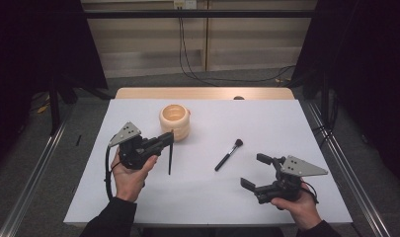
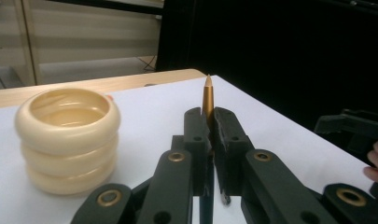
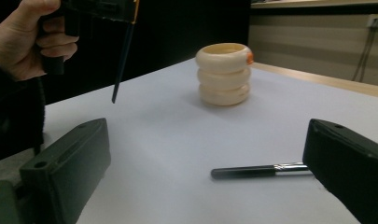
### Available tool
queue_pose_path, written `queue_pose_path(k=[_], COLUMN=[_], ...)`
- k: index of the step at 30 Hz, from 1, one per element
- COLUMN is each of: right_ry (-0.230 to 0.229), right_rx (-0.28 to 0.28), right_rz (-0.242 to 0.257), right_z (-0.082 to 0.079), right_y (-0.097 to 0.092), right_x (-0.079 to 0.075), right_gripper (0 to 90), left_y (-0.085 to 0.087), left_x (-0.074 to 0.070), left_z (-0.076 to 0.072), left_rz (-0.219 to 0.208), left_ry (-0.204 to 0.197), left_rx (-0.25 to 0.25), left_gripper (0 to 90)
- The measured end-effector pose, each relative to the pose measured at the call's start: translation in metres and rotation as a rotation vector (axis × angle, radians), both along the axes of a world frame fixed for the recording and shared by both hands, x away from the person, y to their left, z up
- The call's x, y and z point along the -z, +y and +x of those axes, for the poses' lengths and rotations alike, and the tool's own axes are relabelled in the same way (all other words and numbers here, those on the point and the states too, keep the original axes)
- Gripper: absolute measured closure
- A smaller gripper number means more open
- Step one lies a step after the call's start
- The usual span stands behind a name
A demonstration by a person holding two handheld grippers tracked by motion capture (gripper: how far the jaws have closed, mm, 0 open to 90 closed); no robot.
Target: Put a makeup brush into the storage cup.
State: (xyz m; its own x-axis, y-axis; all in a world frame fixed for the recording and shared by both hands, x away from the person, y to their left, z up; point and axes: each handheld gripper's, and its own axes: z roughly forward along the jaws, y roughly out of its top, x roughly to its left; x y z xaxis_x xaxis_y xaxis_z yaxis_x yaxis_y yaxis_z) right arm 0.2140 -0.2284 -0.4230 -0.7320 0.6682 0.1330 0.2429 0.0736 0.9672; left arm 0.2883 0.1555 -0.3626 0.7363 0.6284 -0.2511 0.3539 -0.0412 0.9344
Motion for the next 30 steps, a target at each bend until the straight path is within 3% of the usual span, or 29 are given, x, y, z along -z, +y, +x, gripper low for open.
queue_pose_path(k=[5,8,10,13,23,30], right_ry=[0.000,0.030,0.044,0.043,0.027,0.026], right_rx=[-0.037,-0.061,-0.084,-0.093,-0.157,-0.197], right_rz=[-0.003,-0.002,0.010,0.006,0.013,0.017], right_z=[0.008,0.011,0.014,0.018,0.033,0.046], right_y=[0.016,0.023,0.027,0.033,0.058,0.068], right_x=[-0.004,-0.006,-0.007,-0.011,-0.021,-0.026], right_gripper=[2.2,2.0,4.2,5.2,5.0,16.5], left_y=[-0.010,-0.016,-0.019,-0.024,-0.037,-0.050], left_x=[-0.007,-0.009,-0.013,-0.016,-0.016,-0.016], left_z=[-0.005,-0.007,-0.011,-0.012,-0.006,-0.001], left_rz=[-0.005,-0.007,0.013,0.002,0.005,-0.004], left_ry=[-0.014,-0.015,-0.025,-0.037,-0.024,-0.020], left_rx=[0.031,0.039,0.044,0.065,0.067,0.087], left_gripper=[84.8,84.7,84.7,84.8,84.7,84.7])
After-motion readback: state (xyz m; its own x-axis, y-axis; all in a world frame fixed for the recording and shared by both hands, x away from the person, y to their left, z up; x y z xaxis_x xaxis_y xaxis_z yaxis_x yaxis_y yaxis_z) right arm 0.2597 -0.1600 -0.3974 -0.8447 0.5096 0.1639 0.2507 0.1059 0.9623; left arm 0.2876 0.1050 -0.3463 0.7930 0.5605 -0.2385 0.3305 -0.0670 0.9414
